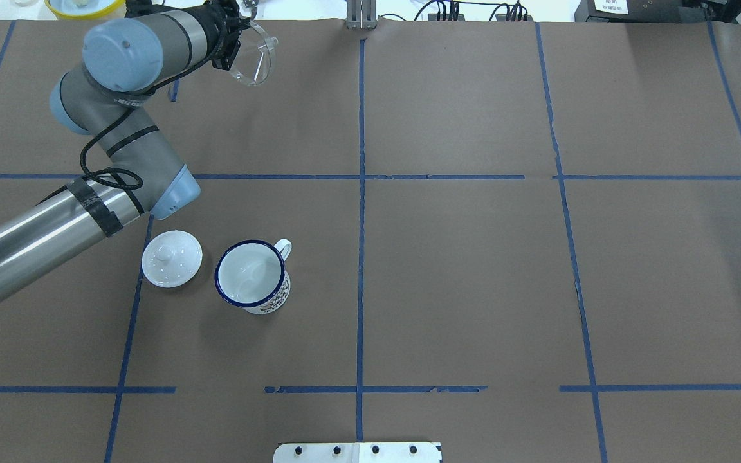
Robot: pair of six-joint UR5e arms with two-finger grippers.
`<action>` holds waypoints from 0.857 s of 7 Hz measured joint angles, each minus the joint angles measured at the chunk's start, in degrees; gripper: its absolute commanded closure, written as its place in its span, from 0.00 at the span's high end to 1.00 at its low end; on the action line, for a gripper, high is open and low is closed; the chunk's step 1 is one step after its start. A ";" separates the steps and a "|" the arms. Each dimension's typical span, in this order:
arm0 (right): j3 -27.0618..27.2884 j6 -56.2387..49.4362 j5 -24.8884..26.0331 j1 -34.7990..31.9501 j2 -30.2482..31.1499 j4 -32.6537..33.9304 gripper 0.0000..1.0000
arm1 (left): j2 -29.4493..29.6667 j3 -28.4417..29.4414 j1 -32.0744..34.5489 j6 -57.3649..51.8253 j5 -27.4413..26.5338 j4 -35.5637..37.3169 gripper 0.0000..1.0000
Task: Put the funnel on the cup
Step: 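Grasp the rim of the clear glass funnel with the left gripper, then lift the funnel and carry it over the open mug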
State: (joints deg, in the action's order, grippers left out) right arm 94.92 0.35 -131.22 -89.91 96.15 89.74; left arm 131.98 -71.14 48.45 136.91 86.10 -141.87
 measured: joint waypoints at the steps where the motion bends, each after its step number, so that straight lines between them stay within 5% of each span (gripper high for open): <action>1: 0.00 0.00 0.00 0.00 0.00 0.00 1.00 | -0.30 -6.57 -0.29 -1.07 2.96 9.08 0.00; 6: 0.00 0.00 0.00 0.00 0.00 0.00 1.00 | -0.53 -31.68 -6.45 -8.61 13.77 51.59 0.00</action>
State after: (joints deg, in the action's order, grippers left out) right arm 94.92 0.35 -131.22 -89.91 96.15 89.74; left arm 131.44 -102.83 42.00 128.30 99.87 -90.28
